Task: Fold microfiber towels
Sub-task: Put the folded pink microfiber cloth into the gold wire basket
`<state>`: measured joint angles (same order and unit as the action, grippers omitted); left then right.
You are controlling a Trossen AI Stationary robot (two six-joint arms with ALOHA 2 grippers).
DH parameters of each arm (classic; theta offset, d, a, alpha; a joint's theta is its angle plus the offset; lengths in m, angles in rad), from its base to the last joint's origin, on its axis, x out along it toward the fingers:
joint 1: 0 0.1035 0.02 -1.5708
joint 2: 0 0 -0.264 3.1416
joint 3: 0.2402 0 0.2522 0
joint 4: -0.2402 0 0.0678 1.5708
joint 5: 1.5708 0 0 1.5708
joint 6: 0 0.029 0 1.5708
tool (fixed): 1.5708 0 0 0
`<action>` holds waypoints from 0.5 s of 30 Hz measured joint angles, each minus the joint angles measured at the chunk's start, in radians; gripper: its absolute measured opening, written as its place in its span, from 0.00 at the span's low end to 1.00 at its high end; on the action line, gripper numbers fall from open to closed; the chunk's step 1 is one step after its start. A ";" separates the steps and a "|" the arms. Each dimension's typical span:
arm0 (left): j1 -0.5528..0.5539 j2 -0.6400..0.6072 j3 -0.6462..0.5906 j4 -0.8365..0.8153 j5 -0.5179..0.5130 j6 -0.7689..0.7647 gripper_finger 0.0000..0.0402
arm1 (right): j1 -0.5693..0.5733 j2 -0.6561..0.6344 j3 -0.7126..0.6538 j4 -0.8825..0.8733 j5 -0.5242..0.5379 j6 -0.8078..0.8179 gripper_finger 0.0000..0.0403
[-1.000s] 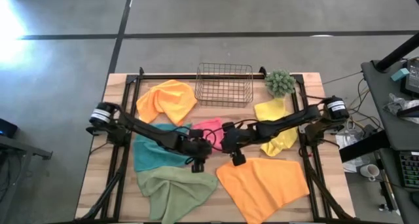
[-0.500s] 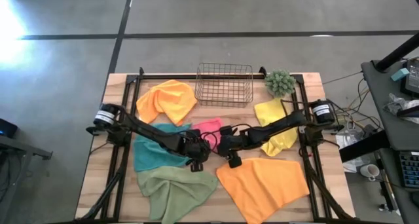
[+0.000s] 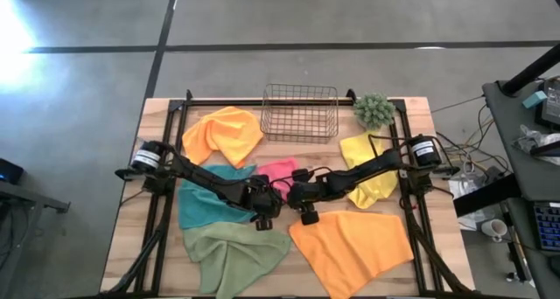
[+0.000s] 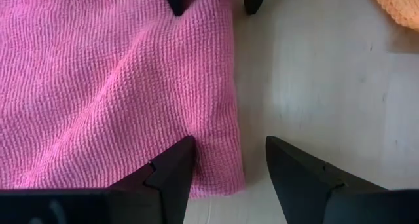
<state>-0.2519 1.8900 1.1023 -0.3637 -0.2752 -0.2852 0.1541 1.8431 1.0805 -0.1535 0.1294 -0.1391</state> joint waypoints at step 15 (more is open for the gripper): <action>0.040 0.005 -0.008 -0.007 -0.032 0.072 0.14 | -0.002 0.016 0.006 -0.028 -0.005 0.115 0.09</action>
<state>-0.2122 1.8946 1.0939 -0.3711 -0.3075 -0.2135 0.1516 1.8591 1.0867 -0.1814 0.1242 -0.0237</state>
